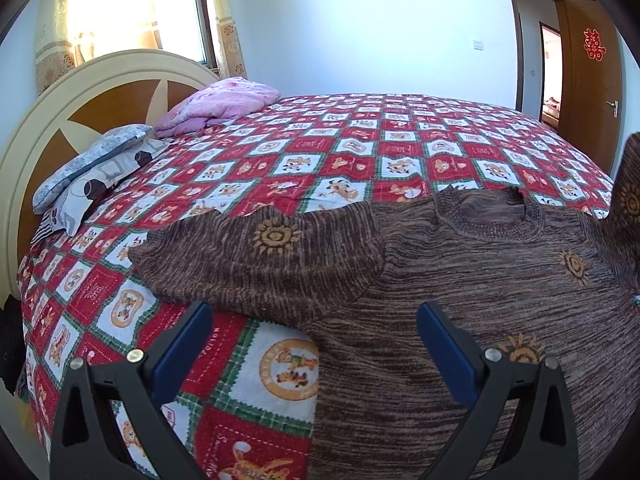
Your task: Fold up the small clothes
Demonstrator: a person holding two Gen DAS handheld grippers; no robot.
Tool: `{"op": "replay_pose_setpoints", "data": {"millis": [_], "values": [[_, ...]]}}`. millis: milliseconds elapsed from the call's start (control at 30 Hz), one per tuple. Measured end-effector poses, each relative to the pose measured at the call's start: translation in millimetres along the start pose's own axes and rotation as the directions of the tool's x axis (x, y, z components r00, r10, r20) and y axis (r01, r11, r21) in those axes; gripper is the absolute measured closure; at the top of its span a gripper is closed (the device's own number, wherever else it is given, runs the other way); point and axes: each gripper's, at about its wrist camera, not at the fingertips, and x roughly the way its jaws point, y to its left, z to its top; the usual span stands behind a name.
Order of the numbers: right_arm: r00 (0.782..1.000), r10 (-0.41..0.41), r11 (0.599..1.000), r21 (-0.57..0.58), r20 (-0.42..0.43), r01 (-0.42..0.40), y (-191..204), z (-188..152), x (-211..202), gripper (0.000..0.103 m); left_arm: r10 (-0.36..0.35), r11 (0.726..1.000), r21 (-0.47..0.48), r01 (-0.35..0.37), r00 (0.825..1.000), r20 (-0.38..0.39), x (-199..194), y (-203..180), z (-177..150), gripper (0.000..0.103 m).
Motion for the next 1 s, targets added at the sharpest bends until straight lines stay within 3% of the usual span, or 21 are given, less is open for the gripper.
{"op": "replay_pose_setpoints", "data": {"millis": [200, 367, 400, 433, 467, 533, 633, 733, 833, 900, 1000], "values": [[0.994, 0.099, 0.995, 0.019, -0.052, -0.098, 59, -8, 38, 0.097, 0.003, 1.000, -0.017, -0.003, 1.000, -0.014, 5, 13, -5, 0.000], [0.967, 0.234, 0.972, 0.025, -0.095, -0.233, 105, -37, 92, 0.093, 0.016, 1.000, -0.019, -0.017, 0.999, -0.031, 9, 19, -8, 0.000], [0.960, 0.249, 0.969, 0.024, -0.131, -0.248, 113, -50, 106, 0.074, 0.022, 1.000, -0.013, -0.023, 0.999, -0.033, 9, 19, -9, 0.000], [0.951, 0.266, 0.964, 0.027, -0.155, -0.265, 117, -61, 111, 0.042, 0.029, 1.000, -0.008, -0.030, 0.999, -0.035, 9, 19, -9, 0.000], [0.942, 0.294, 0.956, 0.027, -0.164, -0.294, 118, -71, 112, 0.033, 0.038, 0.999, -0.003, -0.038, 0.999, -0.037, 8, 19, -9, 0.000], [0.935, 0.308, 0.949, -0.012, -0.174, -0.315, 114, -90, 104, 0.032, 0.044, 0.999, 0.015, -0.043, 0.999, -0.032, 5, 20, -8, 0.000], [0.946, 0.276, 0.957, -0.046, -0.169, -0.288, 90, -111, 86, 0.032, 0.041, 0.999, 0.032, -0.041, 0.999, -0.023, 2, 20, -4, 0.000], [0.962, 0.231, 0.972, -0.010, -0.146, -0.235, 43, -131, 60, 0.032, 0.009, 0.999, 0.044, -0.007, 1.000, -0.029, 0, 10, 3, 0.000], [0.991, 0.104, 0.995, 0.023, -0.088, -0.102, -6, -148, 34, 0.032, -0.075, 0.995, 0.062, 0.078, 0.996, -0.049, -1, -12, 13, 0.000], [0.998, 0.048, 0.998, 0.046, -0.047, -0.046, -30, -160, 20, 0.032, -0.165, 0.983, 0.072, 0.171, 0.983, -0.076, -1, -35, 22, 0.000], [1.000, 0.000, 0.999, 0.051, 0.007, 0.000, -47, -177, 5, 0.032, -0.248, 0.962, 0.089, 0.257, 0.963, -0.106, 2, -71, 31, 0.008]]}}
